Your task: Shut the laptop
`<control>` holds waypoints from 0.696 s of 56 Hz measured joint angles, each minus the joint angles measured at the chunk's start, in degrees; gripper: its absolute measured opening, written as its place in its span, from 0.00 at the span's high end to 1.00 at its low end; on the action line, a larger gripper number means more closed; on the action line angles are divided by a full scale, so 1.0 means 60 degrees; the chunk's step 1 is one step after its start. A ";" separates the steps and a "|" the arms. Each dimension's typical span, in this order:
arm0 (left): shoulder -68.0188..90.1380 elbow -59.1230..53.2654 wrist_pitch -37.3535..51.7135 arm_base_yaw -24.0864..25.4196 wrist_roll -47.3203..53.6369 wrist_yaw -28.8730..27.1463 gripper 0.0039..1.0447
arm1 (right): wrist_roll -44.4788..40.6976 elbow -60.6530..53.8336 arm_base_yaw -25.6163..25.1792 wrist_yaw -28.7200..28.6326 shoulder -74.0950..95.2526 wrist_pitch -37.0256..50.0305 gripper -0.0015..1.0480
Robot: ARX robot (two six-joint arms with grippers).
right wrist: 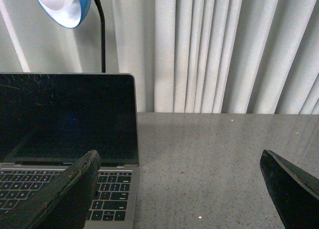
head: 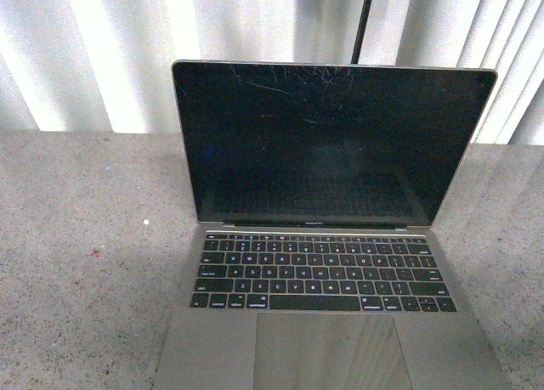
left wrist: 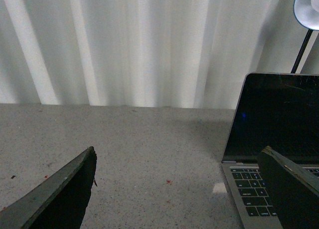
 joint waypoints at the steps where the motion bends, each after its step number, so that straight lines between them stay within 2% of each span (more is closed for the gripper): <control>1: 0.0000 0.0000 0.0000 0.0000 0.0004 0.0000 0.06 | 0.0000 0.0000 0.0000 0.0000 0.0000 0.0000 0.07; 39: 0.0000 0.0000 0.0000 0.0000 0.0000 0.0000 0.06 | 0.0000 0.0000 0.0000 0.0000 0.0000 0.0000 0.07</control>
